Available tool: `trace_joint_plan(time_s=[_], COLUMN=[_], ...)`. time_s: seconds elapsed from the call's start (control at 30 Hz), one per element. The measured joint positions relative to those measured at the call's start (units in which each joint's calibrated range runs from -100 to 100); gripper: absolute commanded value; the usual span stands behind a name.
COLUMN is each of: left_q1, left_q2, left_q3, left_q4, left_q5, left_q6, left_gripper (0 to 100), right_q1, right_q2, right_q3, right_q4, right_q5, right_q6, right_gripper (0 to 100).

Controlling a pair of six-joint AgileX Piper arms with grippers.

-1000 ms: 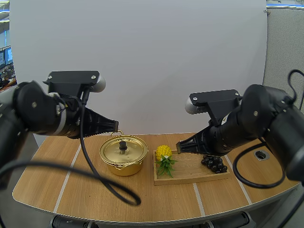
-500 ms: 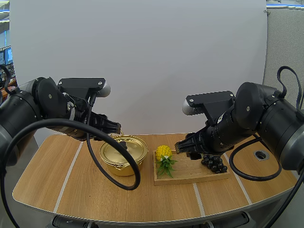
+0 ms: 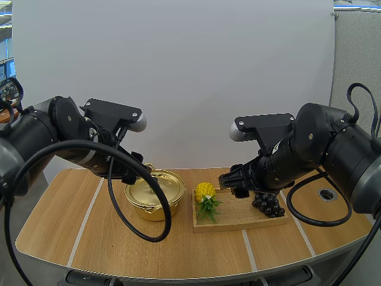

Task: Open the pot, put the pineapple inside, and close it

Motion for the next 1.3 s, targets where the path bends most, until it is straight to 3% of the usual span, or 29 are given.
trace_joint_plan(time_s=[0.27,0.63,1.3], left_q1=[0.00,0.00,0.00], left_q2=[7.3,22.1,42.7], left_q3=[-0.3,-9.3,-15.9], left_q4=[-4.7,-9.1,-11.0], left_q5=[-4.7,-7.4,-10.5], left_q6=[7.6,12.4,16.2], left_gripper=[100,100,100], right_q1=[0.0,0.0,0.0], right_q2=[0.0,0.0,0.0], right_q3=[0.0,0.0,0.0], right_q4=[0.2,0.4,0.4], right_q5=[-2.0,-2.5,-2.5], right_q6=[0.3,0.3,0.3], right_gripper=[100,100,100])
